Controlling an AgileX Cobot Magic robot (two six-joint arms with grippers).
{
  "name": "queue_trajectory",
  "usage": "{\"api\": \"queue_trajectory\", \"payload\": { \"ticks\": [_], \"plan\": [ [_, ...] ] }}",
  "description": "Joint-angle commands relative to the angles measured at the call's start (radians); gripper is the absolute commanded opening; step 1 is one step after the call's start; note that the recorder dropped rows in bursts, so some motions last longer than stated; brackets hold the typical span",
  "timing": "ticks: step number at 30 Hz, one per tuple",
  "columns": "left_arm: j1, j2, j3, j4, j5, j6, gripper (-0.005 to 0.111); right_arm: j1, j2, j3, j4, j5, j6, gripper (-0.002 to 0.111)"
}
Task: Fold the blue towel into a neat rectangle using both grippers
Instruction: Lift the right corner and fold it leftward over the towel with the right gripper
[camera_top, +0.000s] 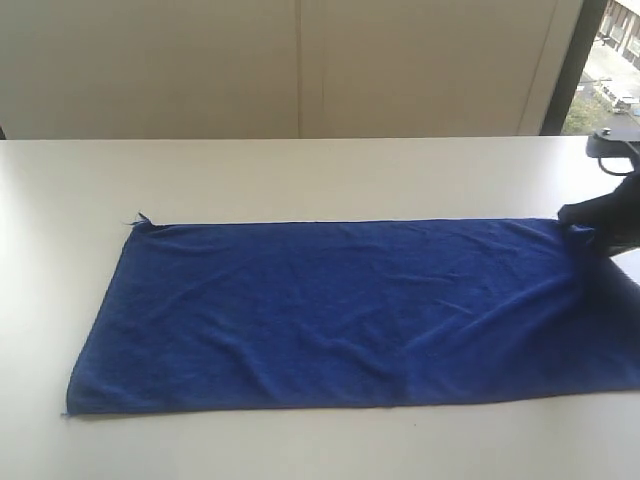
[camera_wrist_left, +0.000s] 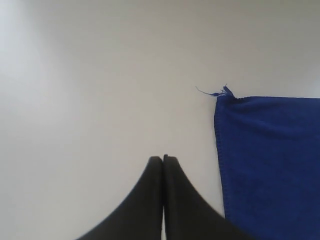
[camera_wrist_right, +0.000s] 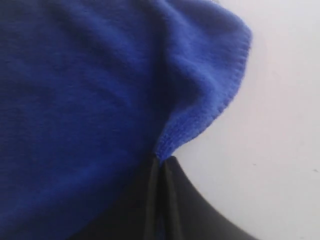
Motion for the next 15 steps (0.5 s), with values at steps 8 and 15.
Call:
{"api": "queue_trajectory", "payload": {
  "ticks": [8,15],
  "plan": [
    [0.002,0.001,0.003,-0.016,-0.031,0.001,0.0,0.277,-0.01,-0.015,-0.001,0.018,0.003,0.0],
    [0.002,0.001,0.003,-0.014,-0.025,0.038,0.0,0.466,-0.008,-0.081,0.056,0.01,0.003,0.0]
  ]
}}
